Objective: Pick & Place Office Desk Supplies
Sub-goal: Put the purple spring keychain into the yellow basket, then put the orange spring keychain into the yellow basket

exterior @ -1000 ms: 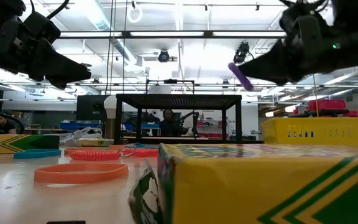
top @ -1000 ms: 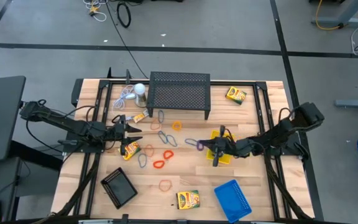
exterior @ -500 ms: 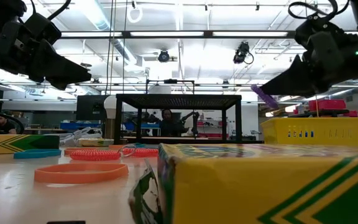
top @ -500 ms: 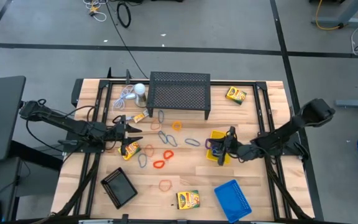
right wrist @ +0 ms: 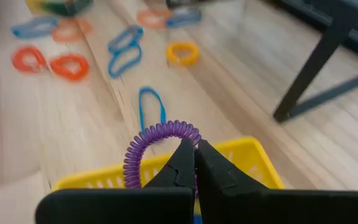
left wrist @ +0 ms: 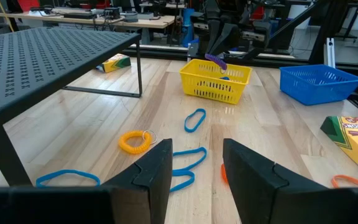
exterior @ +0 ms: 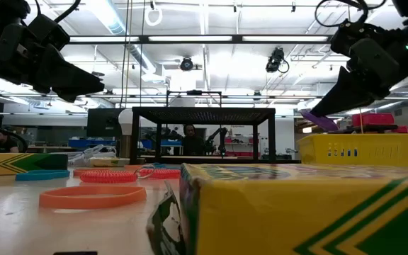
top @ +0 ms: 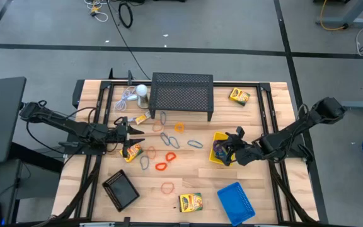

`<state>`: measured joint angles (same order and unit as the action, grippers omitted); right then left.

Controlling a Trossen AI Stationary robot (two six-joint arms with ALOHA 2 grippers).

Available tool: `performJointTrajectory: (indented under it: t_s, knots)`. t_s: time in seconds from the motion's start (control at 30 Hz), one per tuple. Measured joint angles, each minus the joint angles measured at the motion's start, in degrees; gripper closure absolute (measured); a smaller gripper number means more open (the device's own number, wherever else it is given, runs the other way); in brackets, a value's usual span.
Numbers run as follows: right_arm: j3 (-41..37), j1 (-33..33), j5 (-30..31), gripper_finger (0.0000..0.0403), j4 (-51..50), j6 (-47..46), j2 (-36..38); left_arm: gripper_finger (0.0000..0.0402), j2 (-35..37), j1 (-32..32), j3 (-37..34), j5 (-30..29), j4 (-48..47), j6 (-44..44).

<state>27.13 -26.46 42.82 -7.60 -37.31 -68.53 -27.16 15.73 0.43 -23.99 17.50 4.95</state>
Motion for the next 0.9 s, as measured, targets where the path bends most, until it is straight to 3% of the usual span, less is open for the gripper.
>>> performJointTrajectory:
  t_s: [0.2,0.5,0.67,0.9]
  knots:
    - [5.9,1.1,-5.1,0.0402,-16.0,-6.4,0.0,0.0253,0.0,0.0,0.0,0.0,0.0,0.0]
    - [6.4,4.0,-13.1,0.0400,-20.2,-8.5,0.0,0.0253,0.0,0.0,0.0,0.0,0.0,0.0]
    - [6.4,4.6,-17.0,0.0357,-20.2,-7.3,0.0,0.0253,0.0,0.0,0.0,0.0,0.0,0.0]
    - [6.4,4.6,-17.4,0.0273,-20.1,-6.0,0.0,0.0253,0.0,0.0,0.0,0.0,0.0,0.0]
